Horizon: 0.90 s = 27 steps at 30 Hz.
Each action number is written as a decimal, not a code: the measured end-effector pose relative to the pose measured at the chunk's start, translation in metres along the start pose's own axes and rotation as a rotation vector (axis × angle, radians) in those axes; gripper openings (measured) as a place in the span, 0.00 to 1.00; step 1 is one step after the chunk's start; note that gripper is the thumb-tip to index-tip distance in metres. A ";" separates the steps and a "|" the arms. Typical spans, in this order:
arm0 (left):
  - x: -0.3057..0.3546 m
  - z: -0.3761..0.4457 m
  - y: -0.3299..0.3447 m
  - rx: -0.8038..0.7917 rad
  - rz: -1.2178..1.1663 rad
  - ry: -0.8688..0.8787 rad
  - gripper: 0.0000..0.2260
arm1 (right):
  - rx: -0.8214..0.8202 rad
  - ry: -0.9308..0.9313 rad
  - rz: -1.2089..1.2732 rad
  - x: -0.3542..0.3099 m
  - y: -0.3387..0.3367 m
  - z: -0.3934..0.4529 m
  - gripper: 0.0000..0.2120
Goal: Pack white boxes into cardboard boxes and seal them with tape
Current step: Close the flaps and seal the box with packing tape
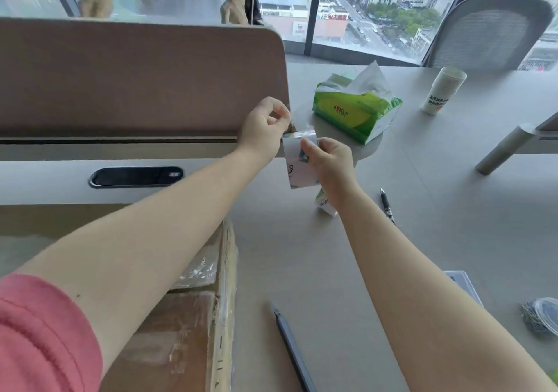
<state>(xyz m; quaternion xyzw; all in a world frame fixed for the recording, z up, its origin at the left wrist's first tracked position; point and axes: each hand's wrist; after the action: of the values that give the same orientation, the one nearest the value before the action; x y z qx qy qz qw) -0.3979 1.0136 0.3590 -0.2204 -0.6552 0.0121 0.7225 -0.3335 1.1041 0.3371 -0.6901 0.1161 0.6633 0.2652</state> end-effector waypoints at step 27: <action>-0.009 -0.107 -0.303 0.053 -0.074 -0.296 0.11 | -0.321 -0.464 -0.568 -0.136 0.191 -0.129 0.11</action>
<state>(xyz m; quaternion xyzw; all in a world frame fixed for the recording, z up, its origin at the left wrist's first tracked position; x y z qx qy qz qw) -0.3794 0.7049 0.4476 -0.1728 -0.7616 0.0353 0.6236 -0.3335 0.8520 0.4268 -0.5592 -0.2475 0.7116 0.3460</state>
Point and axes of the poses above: each hand's wrist, its own z-axis towards the middle knuckle, its own y-axis out of the palm, x = y × z, and after that the axes turned 5 degrees about -y, right-handed
